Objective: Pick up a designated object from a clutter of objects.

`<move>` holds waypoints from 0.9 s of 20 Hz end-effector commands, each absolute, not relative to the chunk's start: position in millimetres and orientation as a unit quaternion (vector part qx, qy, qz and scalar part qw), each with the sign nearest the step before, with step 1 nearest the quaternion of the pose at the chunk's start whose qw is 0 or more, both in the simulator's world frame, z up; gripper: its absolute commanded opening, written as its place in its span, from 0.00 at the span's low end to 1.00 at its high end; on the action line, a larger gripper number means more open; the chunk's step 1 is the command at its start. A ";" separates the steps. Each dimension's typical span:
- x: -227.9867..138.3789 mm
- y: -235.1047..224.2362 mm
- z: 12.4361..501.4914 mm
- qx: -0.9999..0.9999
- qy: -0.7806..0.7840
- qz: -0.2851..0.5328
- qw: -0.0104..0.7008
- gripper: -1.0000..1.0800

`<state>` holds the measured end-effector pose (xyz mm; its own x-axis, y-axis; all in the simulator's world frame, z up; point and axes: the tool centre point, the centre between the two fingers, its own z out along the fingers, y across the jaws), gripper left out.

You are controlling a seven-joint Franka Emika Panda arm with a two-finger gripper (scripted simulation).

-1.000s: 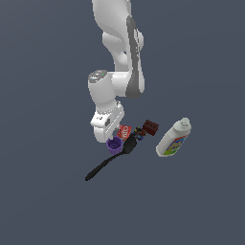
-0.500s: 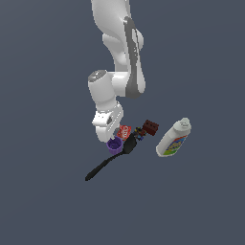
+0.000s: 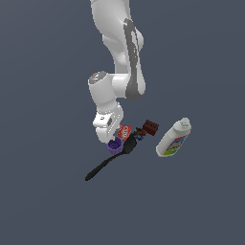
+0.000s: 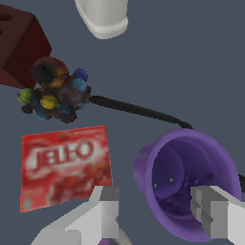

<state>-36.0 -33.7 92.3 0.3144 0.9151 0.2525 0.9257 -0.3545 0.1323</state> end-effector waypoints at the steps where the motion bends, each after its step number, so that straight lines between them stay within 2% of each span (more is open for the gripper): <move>1: -35.1 -32.5 87.1 -0.810 -0.568 -0.143 0.019 0.62; 14: -30.7 -28.3 69.4 -0.809 -0.569 -0.144 0.018 0.62; 15: -30.7 -28.3 69.4 -0.809 -0.569 -0.144 0.018 0.00; 18: -30.7 -28.3 69.4 -0.809 -0.569 -0.144 0.018 0.00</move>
<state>-30.8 -28.4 69.5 0.3107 0.9160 0.2538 0.9266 -0.3514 0.1340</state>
